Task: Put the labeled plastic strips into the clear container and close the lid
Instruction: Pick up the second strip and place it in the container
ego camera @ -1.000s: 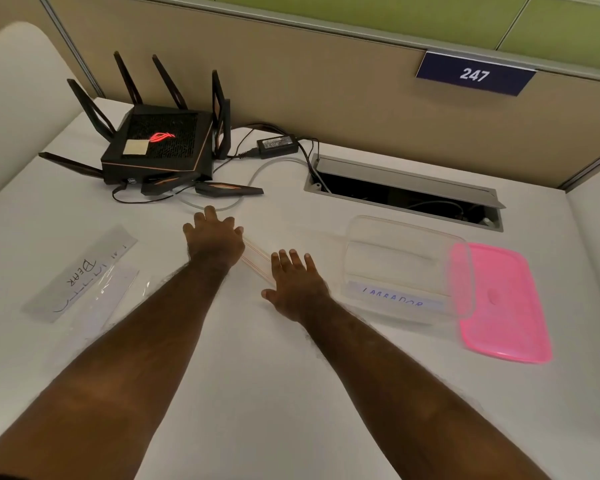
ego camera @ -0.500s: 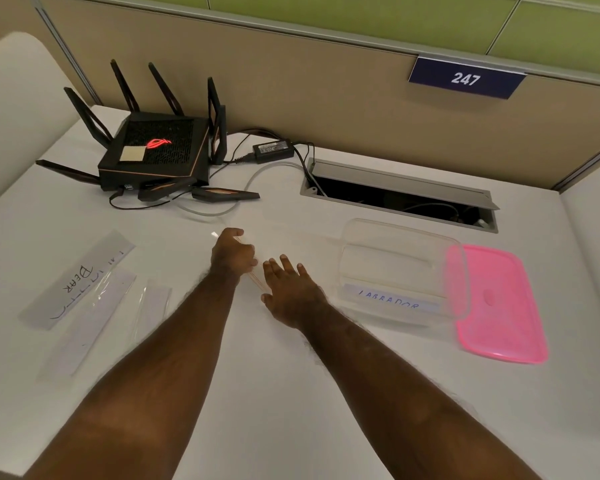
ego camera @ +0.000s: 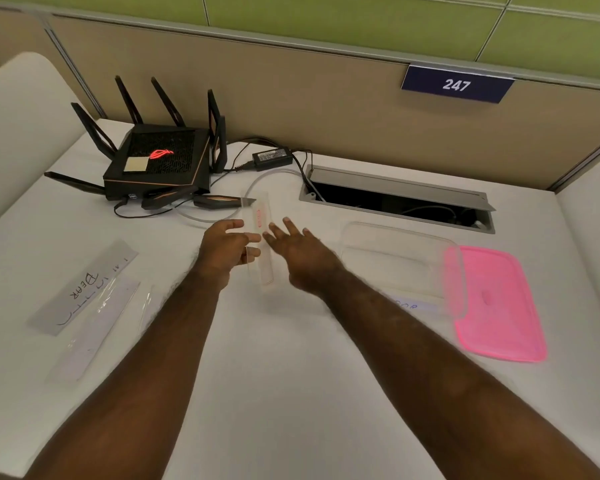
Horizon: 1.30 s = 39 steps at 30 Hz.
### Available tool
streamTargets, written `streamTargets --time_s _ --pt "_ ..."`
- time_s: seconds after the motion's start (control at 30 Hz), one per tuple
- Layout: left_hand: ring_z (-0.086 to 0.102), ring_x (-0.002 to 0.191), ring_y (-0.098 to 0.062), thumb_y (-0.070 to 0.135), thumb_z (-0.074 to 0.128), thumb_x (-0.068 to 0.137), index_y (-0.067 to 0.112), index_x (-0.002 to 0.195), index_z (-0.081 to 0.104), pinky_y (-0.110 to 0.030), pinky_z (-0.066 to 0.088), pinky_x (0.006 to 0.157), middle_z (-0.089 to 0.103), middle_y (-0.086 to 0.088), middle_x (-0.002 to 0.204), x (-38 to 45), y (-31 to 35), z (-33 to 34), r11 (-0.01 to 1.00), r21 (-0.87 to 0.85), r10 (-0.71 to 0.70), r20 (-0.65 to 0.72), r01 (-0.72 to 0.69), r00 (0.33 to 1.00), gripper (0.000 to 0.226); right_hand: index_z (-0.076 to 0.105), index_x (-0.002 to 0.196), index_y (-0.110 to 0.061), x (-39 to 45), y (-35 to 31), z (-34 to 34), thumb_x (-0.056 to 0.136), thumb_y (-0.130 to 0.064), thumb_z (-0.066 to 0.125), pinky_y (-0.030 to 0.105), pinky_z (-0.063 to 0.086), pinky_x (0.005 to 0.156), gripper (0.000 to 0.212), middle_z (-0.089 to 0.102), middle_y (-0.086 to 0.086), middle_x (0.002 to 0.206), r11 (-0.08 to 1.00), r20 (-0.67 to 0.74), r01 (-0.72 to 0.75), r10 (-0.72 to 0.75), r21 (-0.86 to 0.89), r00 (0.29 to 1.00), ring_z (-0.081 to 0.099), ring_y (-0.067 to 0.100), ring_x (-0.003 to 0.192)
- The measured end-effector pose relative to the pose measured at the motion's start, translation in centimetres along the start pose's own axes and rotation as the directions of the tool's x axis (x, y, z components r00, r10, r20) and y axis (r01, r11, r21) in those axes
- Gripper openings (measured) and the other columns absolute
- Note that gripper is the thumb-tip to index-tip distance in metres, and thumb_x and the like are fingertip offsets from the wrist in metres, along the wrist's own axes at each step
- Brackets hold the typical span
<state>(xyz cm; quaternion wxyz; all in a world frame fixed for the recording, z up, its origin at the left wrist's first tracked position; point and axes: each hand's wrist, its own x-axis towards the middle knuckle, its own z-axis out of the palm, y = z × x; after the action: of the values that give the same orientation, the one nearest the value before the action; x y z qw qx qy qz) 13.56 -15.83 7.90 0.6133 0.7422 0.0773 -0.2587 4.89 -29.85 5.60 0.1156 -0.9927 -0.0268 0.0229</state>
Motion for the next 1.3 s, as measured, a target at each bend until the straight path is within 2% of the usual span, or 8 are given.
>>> streamTargets --time_s 0.13,0.23,0.43,0.57,0.77,0.87,1.13,1.3 --pt "0.070 0.074 -0.021 0.010 0.065 0.086 0.013 0.123 0.060 -0.028 0.055 0.065 0.075 -0.008 0.100 -1.5 1.3 0.0 0.994 0.089 0.040 0.181 -0.057 0.983 0.037 0.015 0.153 -0.023 -0.1 2.4 -2.2 0.081 0.012 0.054 0.049 0.016 0.118 0.090 0.010 0.004 0.163 0.996 -0.050 -0.018 0.014 -0.085 0.999 0.001 0.026 0.150" --pt "0.066 0.066 -0.013 0.010 0.055 0.093 0.014 0.121 0.062 -0.024 0.055 0.062 0.077 -0.003 0.097 -2.1 1.9 0.0 0.985 0.146 0.041 0.339 -0.095 0.940 0.029 0.016 0.153 -0.025 -0.9 4.6 -3.6 0.088 -0.008 0.062 0.048 0.020 0.117 0.082 0.014 0.004 0.163 0.989 -0.050 -0.029 0.022 -0.146 0.998 0.004 0.026 0.150" --pt "0.064 0.067 -0.008 0.012 0.055 0.094 0.019 0.115 0.066 -0.024 0.053 0.064 0.076 -0.001 0.103 -2.0 2.8 0.6 0.951 0.278 -0.063 0.609 -0.137 0.791 0.025 0.041 0.145 -0.027 -4.6 7.9 -5.5 0.083 -0.026 0.072 0.042 0.027 0.114 0.069 0.041 -0.003 0.152 0.998 -0.096 -0.044 0.039 -0.046 0.995 0.017 0.020 0.148" --pt "0.068 0.078 -0.010 0.018 0.057 0.094 0.024 0.114 0.067 -0.027 0.053 0.071 0.076 0.004 0.104 -1.7 2.9 1.4 0.883 0.410 -0.107 0.653 -0.231 0.750 0.023 0.052 0.137 -0.032 -7.5 9.9 -6.1 0.080 -0.042 0.072 0.039 0.028 0.110 0.061 0.055 -0.009 0.141 0.997 -0.074 -0.056 0.051 -0.057 0.996 0.031 0.015 0.143" --pt "0.063 0.097 -0.002 0.052 0.072 0.077 0.030 0.105 0.073 -0.023 0.049 0.078 0.072 0.018 0.101 -1.8 3.2 3.4 0.809 0.461 0.023 0.594 -0.364 0.804 0.036 0.062 0.126 -0.032 -11.1 13.2 -7.6 0.077 -0.054 0.069 0.038 0.032 0.109 0.054 0.063 -0.004 0.131 0.976 -0.088 -0.219 0.220 0.013 0.972 0.050 0.015 0.129" --pt "0.056 0.100 0.008 0.045 0.079 0.072 0.031 0.120 0.065 -0.013 0.043 0.077 0.064 0.023 0.109 -2.0 3.3 4.9 0.703 0.487 0.103 0.652 -0.519 0.751 0.052 0.065 0.123 -0.028 -12.8 14.8 -8.5 0.078 -0.054 0.069 0.039 0.039 0.104 0.052 0.066 -0.005 0.126 0.960 -0.080 -0.274 0.278 0.052 0.957 0.057 0.017 0.119" --pt "0.057 0.106 -0.009 0.038 0.077 0.075 0.030 0.115 0.067 -0.020 0.044 0.085 0.064 0.013 0.113 -1.9 3.7 10.4 0.483 0.513 0.340 0.638 -0.710 0.691 0.042 0.068 0.117 -0.028 -16.1 18.4 -9.5 0.074 -0.052 0.074 0.036 0.041 0.097 0.050 0.068 -0.003 0.122 0.907 -0.154 -0.404 0.419 0.119 0.895 0.058 0.020 0.114" --pt "0.046 0.112 -0.019 0.050 0.069 0.078 0.037 0.116 0.065 -0.038 0.032 0.091 0.058 0.007 0.117 -2.2 3.7 13.5 0.118 0.632 0.448 0.655 -0.766 0.609 0.040 0.067 0.118 -0.030 -17.2 19.7 -8.9 0.073 -0.052 0.075 0.043 0.037 0.096 0.051 0.063 -0.001 0.122 0.858 -0.186 -0.509 0.512 0.065 0.839 0.048 0.025 0.120"
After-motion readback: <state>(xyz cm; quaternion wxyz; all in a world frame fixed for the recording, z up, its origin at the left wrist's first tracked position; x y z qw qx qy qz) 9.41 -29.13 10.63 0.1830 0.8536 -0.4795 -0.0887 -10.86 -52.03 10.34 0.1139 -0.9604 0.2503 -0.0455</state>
